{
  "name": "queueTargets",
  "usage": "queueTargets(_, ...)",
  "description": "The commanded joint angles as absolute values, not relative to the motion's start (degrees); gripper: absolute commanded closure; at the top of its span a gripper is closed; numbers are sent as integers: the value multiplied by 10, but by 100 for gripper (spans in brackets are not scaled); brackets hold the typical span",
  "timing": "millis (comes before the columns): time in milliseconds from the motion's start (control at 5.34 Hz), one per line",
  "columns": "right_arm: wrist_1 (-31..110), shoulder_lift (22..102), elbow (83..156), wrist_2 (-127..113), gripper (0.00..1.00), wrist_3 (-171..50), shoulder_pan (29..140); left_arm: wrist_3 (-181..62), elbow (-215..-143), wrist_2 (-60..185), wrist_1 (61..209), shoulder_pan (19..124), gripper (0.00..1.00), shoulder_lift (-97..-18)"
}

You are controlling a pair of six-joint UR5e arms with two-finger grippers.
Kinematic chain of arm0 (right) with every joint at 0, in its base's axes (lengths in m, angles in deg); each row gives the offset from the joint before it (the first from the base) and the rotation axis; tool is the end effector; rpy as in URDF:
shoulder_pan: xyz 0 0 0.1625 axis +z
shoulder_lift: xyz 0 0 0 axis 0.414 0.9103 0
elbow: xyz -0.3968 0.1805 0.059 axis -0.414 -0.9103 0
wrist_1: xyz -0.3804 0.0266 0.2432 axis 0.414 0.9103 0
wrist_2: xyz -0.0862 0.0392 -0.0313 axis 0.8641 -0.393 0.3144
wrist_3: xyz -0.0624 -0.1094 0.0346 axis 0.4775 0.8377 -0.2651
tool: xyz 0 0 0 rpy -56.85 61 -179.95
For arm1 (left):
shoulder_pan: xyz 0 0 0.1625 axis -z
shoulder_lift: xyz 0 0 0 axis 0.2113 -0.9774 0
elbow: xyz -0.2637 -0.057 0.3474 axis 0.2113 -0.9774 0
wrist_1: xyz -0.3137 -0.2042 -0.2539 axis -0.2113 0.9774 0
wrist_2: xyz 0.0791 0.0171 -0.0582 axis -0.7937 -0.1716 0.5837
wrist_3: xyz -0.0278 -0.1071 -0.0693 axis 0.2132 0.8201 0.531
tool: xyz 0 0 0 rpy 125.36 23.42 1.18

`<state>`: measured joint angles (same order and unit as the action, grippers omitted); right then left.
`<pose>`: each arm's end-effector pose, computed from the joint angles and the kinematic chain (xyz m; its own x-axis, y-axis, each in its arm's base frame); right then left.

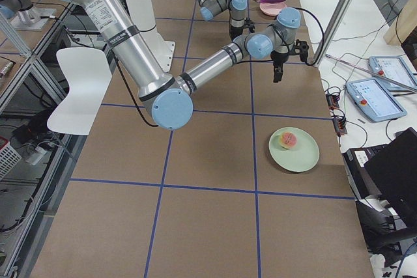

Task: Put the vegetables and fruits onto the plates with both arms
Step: 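Grasp the red chili with the left gripper and lift it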

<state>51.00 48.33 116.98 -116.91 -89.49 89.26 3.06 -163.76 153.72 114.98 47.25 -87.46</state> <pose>-0.2749 -0.6875 0.3017 0.5887 0.0509 0.8068 -0.1083 0.9940 0.0163 0.6424 -0.5514 0.2209 0.6633 -0.2217 -0.7148 0.1772 0.9745 -0.1379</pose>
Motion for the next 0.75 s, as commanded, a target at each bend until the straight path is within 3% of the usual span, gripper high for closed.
queueTargets(0,513,460,1191,-1166,0,-1005,856,-25,-1658,1543,1122,532,100,-850)
queueTargets(561,513,411,1186,-1064,0,-1118,726,-125,-1658,1576,1053,629,100,-848)
